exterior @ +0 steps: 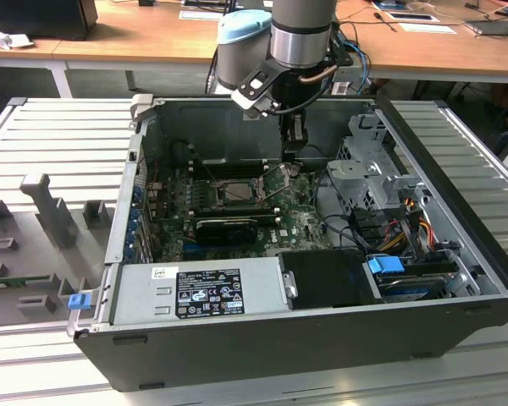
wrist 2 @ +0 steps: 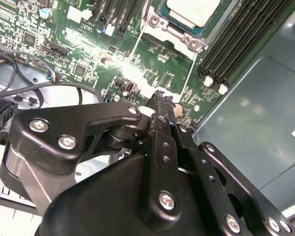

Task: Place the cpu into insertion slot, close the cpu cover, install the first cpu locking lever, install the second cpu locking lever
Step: 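Close the cpu cover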

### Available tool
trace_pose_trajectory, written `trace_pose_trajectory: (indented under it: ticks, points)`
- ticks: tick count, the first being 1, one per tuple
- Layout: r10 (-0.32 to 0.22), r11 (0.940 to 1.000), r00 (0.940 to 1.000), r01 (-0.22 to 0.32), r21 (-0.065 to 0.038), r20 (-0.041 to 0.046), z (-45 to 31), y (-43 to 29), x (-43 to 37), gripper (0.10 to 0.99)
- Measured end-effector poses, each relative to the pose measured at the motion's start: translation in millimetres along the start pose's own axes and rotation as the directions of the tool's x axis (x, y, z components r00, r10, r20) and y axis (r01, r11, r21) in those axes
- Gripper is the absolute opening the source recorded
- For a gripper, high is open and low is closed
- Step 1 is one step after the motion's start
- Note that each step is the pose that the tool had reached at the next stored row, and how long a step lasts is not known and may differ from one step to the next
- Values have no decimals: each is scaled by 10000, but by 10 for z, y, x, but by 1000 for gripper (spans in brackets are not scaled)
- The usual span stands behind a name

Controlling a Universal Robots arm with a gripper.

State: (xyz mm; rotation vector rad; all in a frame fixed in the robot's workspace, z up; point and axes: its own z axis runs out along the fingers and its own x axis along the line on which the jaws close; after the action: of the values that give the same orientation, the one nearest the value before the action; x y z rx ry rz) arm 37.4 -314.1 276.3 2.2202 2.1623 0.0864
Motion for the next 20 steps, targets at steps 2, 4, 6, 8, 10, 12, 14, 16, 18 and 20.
trace_pose_trajectory:
  ticks: [2, 4, 6, 8, 10, 12, 14, 16, 18, 20]
  points:
    - [0, 10000, 10000, 0, 0, 0, 1, 14, 0, 106]
    - [0, 10000, 10000, 0, 0, 0, 2, 31, 1, 106]
    - [1, 10000, 10000, -1, 0, 0, 3, 45, 1, 106]
    - [1, 10000, 10000, -1, -1, 0, 5, 58, 1, 106]
    - [1, 10000, 10000, -1, 0, 1, 6, 70, 2, 106]
    - [1, 10000, 10000, -1, 0, 0, 8, 87, 2, 106]
    - [0, 10000, 10000, 0, 0, 0, 9, 101, 3, 106]
    - [0, 10000, 10000, 0, 0, 0, 11, 118, 3, 106]
    - [1, 10000, 10000, -1, 0, 0, 13, 139, 4, 106]
    - [1, 10000, 10000, -1, 0, 0, 14, 150, 4, 106]
